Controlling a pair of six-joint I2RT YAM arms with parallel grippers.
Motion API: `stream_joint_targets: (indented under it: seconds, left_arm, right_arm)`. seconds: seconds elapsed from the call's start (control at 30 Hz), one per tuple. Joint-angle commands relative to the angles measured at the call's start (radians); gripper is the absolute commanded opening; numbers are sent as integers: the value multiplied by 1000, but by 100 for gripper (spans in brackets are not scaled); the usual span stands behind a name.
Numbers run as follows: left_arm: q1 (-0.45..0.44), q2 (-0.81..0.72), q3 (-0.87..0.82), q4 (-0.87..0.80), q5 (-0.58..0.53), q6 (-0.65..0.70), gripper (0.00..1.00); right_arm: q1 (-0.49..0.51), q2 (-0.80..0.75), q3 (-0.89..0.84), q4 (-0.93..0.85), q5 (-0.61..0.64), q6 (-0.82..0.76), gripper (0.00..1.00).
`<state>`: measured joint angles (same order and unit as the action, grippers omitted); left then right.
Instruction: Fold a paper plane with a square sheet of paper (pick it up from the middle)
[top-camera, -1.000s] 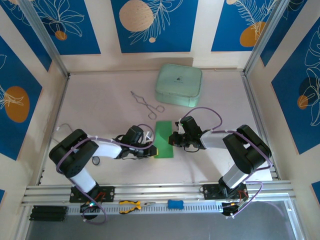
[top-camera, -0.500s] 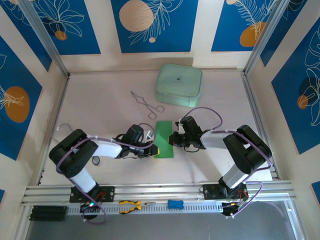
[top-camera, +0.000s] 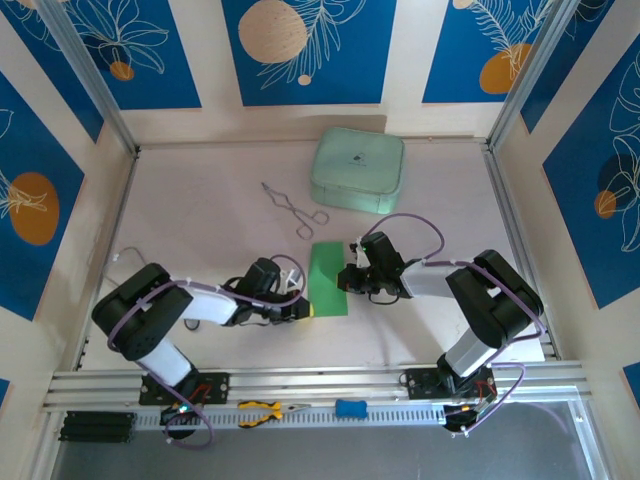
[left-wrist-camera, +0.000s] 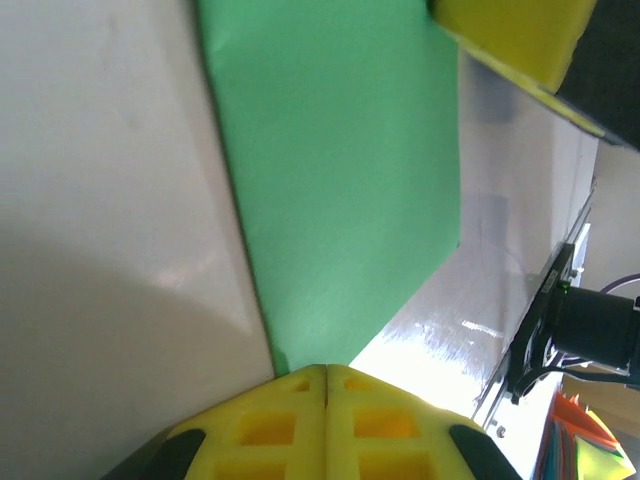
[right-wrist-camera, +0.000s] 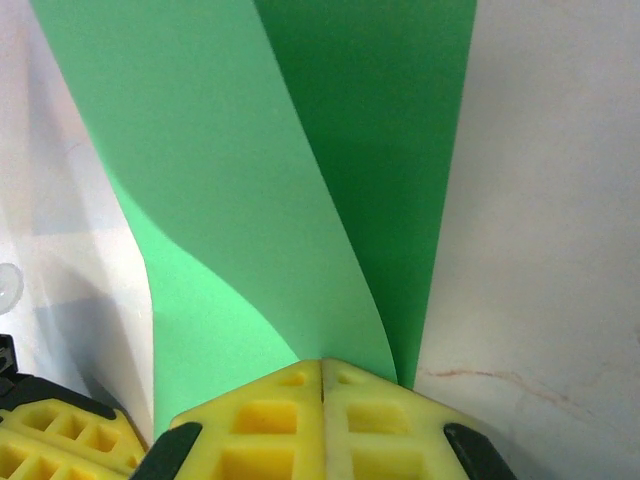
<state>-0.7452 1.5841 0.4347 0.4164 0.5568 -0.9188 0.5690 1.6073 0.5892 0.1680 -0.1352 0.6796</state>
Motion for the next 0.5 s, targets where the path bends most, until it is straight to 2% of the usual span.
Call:
stream_joint_targets:
  seconds: [0.0,0.1,0.27,0.47]
  left_arm:
    - [-16,-51,-13,-146,-2,13,0]
    - [-18,-134,16,-240,-27,32,0]
    - [-2,-277,117,-445,-151,107,0]
    - [63,-170,193,-353,-71,119,0]
  right_arm:
    - [-13,36,-27,-175,66,-53,0]
    - [-10,36,-15,-180,46,-90,0]
    - [6,37,6,-174,-10,-156,0]
    - [41,54,27,-175,-44,-190,0]
